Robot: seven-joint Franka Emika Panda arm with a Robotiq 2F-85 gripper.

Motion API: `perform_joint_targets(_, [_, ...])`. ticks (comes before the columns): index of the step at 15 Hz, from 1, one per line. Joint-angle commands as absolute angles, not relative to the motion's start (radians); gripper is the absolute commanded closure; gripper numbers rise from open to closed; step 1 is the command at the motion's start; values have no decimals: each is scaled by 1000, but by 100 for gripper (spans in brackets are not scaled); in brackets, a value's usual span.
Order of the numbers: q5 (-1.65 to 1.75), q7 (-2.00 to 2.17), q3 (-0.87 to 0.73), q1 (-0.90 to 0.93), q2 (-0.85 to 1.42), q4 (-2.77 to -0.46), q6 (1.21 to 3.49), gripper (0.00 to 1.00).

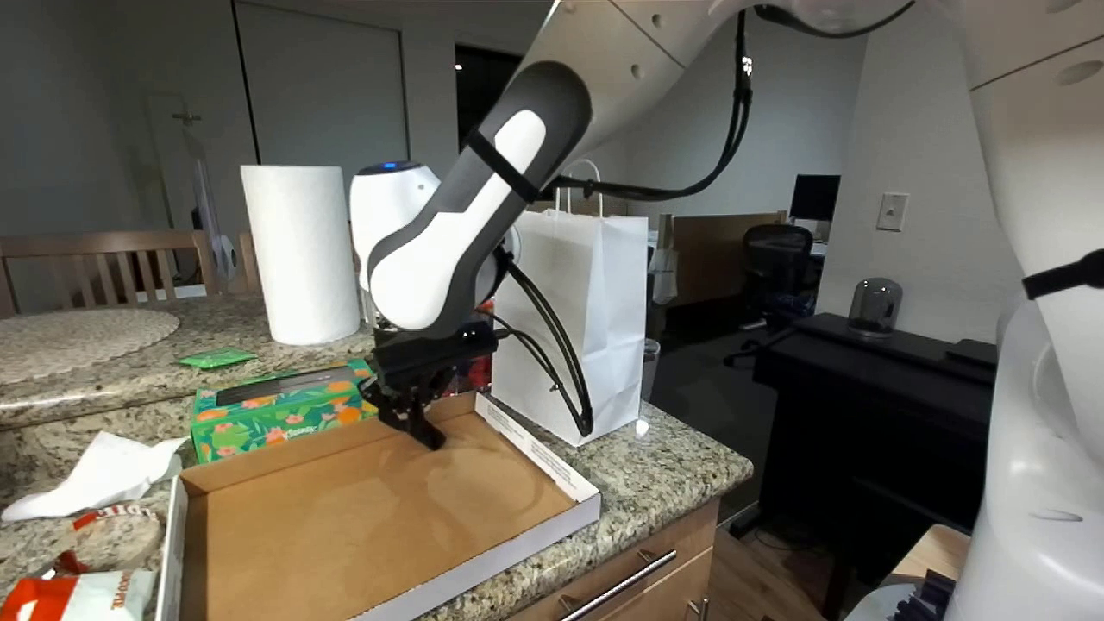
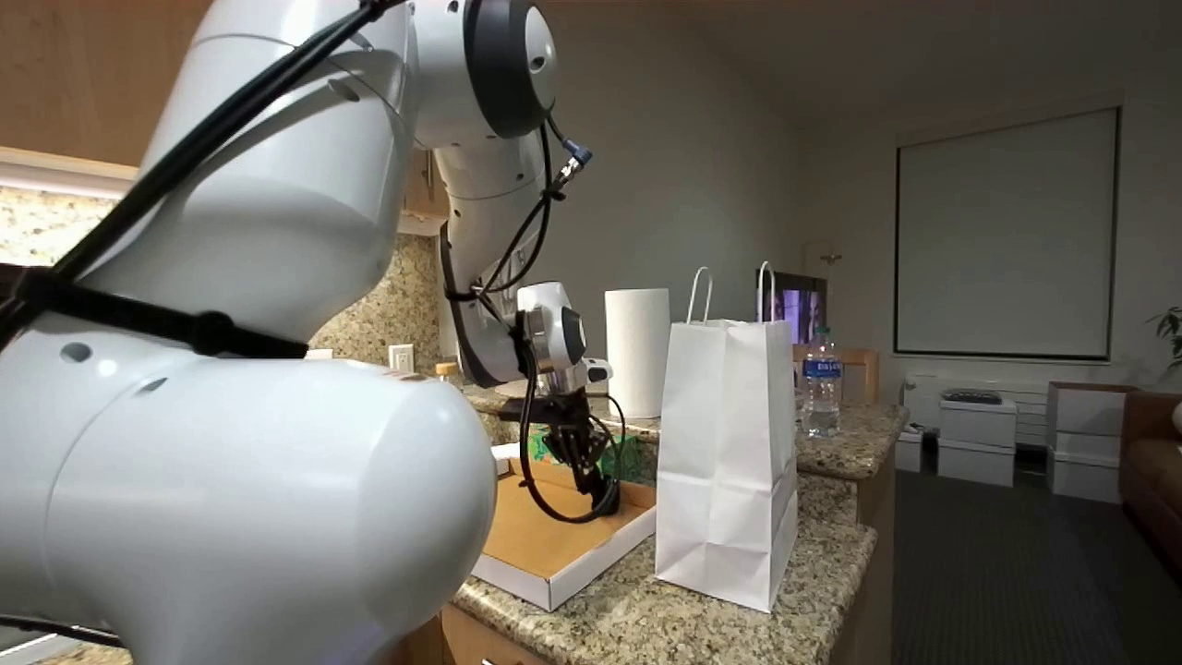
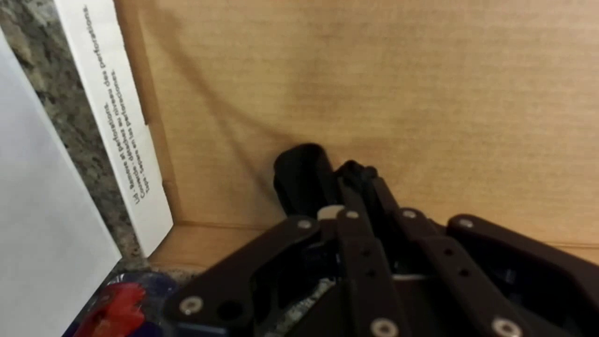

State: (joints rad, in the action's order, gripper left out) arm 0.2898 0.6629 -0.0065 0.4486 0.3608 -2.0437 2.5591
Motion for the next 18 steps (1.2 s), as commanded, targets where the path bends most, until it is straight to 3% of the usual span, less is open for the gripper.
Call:
perform_joint_targets(1, [321, 657, 27, 435, 156, -2171, 2516, 90])
perform_joint_targets(7, [304, 603, 140, 362, -121, -2162, 2310, 90])
perform_joint_targets(18, [297, 756, 231, 83, -395, -1787, 1953, 91])
